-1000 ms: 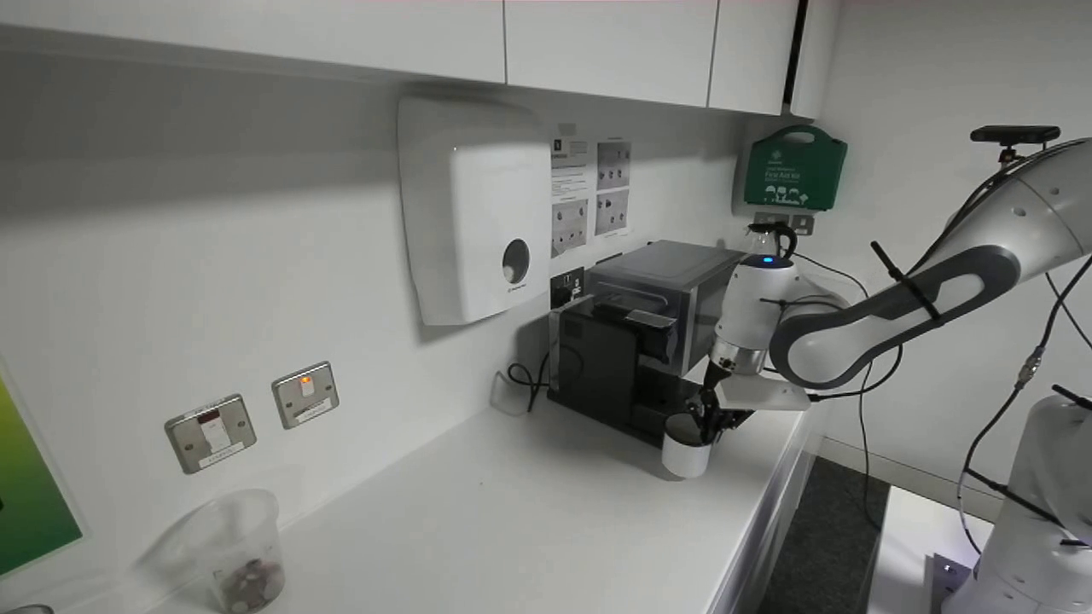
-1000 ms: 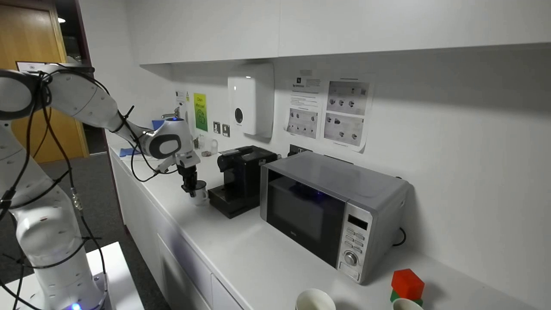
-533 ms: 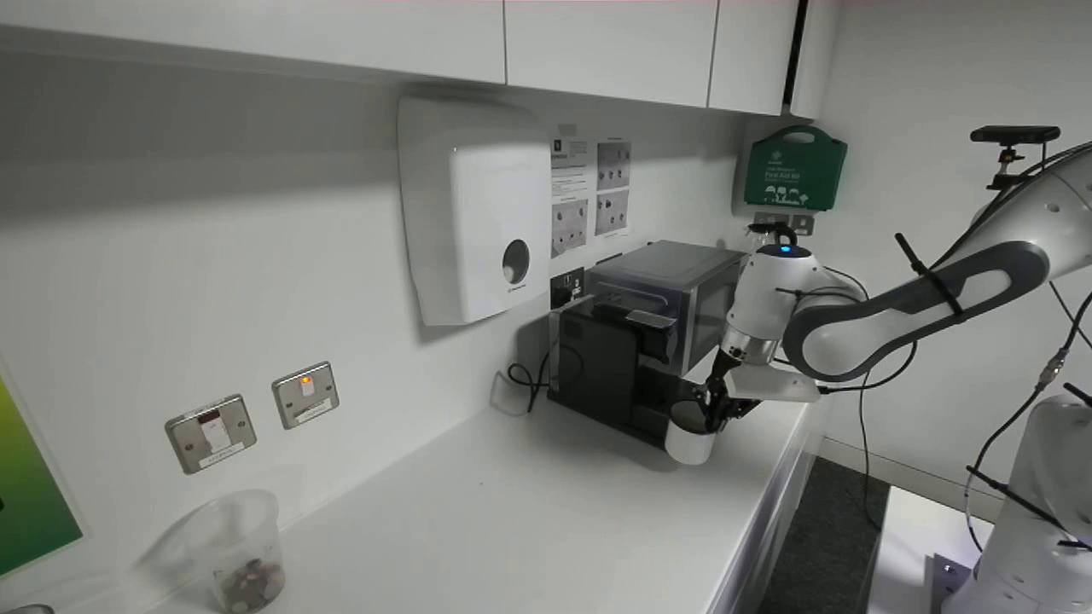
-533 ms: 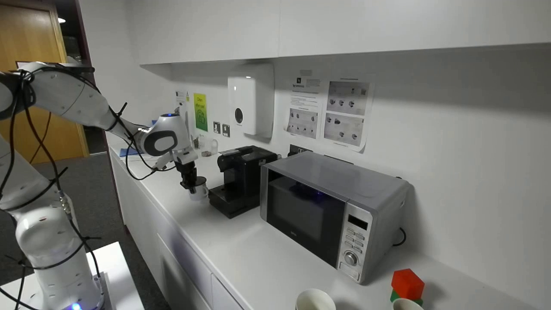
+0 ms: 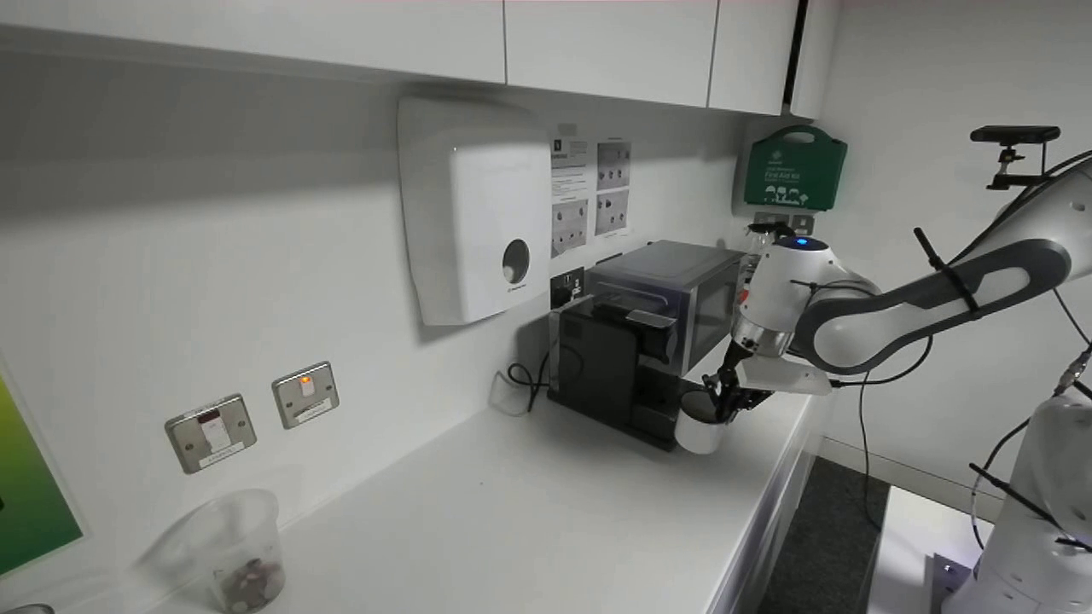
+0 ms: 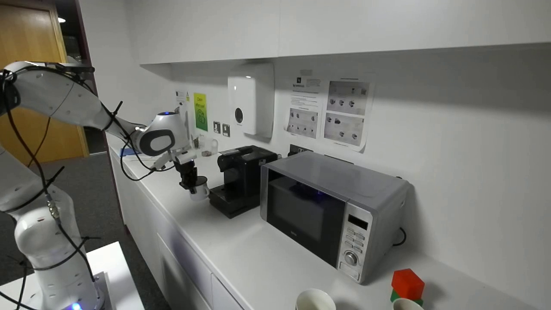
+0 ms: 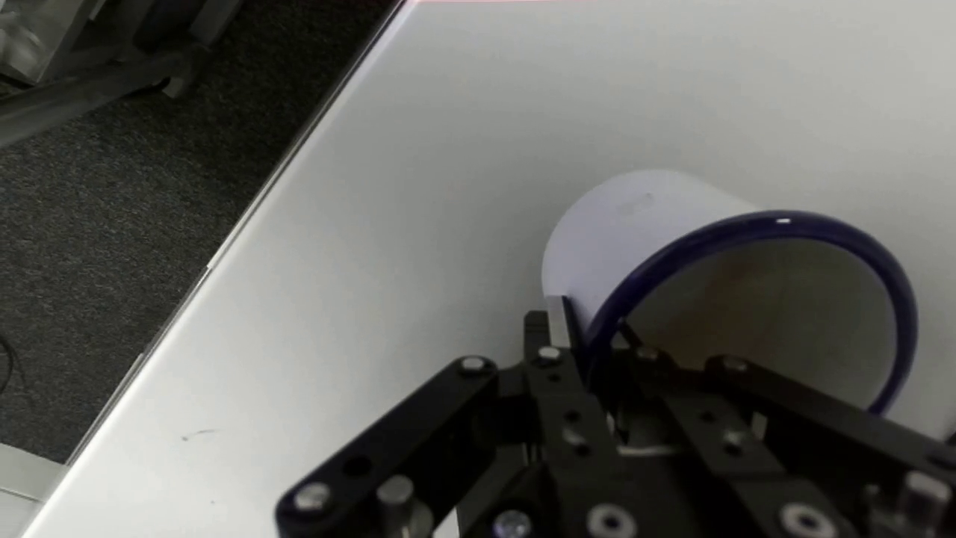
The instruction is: Put the cup on the coffee maker and then remove it and put it back on the table
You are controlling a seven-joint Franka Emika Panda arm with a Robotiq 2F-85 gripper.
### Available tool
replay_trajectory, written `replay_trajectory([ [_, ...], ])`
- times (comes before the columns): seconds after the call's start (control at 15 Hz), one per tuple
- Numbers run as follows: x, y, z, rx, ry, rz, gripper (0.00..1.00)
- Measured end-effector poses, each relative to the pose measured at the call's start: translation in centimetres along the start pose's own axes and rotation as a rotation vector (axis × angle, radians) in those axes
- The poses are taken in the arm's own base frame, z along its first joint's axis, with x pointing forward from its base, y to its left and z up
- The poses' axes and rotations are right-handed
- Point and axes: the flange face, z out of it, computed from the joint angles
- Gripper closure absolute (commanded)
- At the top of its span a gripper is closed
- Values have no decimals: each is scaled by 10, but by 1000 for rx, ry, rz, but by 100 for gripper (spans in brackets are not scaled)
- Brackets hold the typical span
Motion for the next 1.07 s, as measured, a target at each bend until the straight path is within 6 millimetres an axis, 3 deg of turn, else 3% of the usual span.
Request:
replay_trajectory([
  [0.47,13,9,-7,14,-4,-50,98],
  [1.07,18,-1,-24,-13,-25,-132,98],
])
